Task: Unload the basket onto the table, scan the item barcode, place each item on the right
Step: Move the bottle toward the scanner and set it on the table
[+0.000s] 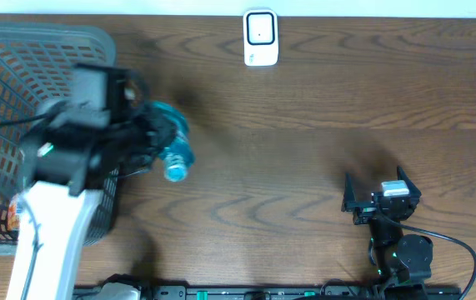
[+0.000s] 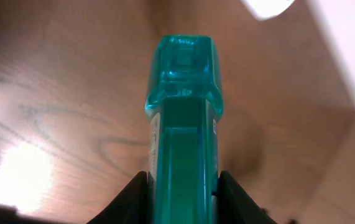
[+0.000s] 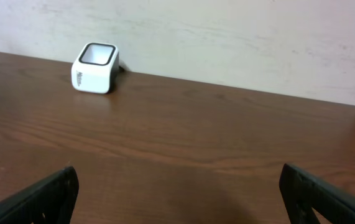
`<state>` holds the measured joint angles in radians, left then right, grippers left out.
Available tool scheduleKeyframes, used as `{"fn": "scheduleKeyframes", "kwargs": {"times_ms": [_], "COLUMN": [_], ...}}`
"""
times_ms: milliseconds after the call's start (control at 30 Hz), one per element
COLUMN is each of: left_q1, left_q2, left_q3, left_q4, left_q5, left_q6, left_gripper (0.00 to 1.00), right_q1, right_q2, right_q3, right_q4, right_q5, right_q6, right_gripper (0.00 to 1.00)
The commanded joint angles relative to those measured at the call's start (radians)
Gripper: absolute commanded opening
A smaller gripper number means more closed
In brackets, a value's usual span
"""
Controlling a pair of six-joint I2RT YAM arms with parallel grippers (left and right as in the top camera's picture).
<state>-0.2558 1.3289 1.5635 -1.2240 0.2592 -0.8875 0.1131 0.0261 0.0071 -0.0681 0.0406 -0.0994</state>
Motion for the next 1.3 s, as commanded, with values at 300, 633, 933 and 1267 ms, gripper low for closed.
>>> {"fn": "scheduleKeyframes", "kwargs": {"times_ms": [300,633,933,1267], "left_q1": [-0.299,-0.414,-0.516,-0.550], "left_q2": [0.345,0.567,0.637,0.745], "left_q3": [0.000,0.000,-0.004,-0.004], "left_q4": [0.124,0.270,0.406,0.489], "left_q5": [-0.141,-0.158,-0.486,-0.654], "left_q6": [-0.020,-0.004,-0.005,-0.005], "left_gripper": [0.11,0.11,0.11,0.11], "right_q1": [0.002,0.002,0.002,0.002], "right_q2": [-0.002,-0.002,-0.002,-0.002], "right_q3": [-0.002,-0.002,-0.002,-0.002], "right_q4": [-0.003,-0.003,-0.003,-0.003], "right_q5": [0.006,0.006,0.006,0.006], "right_q6": [-0.010,-0.010,-0.010,-0.010], "right_gripper": [0.99,0.99,0.99,0.99]}}
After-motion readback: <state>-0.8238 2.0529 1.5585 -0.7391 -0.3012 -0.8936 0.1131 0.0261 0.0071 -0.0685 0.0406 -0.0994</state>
